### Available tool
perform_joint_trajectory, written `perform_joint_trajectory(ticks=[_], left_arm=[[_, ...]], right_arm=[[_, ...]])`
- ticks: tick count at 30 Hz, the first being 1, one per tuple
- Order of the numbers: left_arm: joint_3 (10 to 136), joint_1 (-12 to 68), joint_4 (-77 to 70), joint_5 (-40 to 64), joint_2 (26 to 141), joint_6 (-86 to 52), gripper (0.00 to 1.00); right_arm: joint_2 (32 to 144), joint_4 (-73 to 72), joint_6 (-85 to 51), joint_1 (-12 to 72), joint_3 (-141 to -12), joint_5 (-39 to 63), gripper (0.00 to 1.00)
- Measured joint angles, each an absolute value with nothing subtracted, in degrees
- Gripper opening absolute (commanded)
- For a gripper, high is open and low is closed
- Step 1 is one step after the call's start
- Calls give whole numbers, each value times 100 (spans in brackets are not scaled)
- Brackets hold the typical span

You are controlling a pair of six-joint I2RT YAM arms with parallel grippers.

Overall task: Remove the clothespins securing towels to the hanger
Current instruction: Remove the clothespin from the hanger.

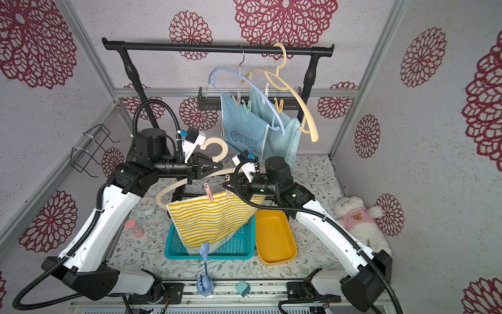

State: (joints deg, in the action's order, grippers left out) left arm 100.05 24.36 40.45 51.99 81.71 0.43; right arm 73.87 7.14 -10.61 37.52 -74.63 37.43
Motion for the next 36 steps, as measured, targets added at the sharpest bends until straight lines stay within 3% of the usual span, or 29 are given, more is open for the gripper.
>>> perform_joint_trajectory(ticks=[36], left_arm=[[10062,2488,3992,4810,8232,-86,0]], right_arm=[[7078,322,-1413,3760,-7175,3260,0]])
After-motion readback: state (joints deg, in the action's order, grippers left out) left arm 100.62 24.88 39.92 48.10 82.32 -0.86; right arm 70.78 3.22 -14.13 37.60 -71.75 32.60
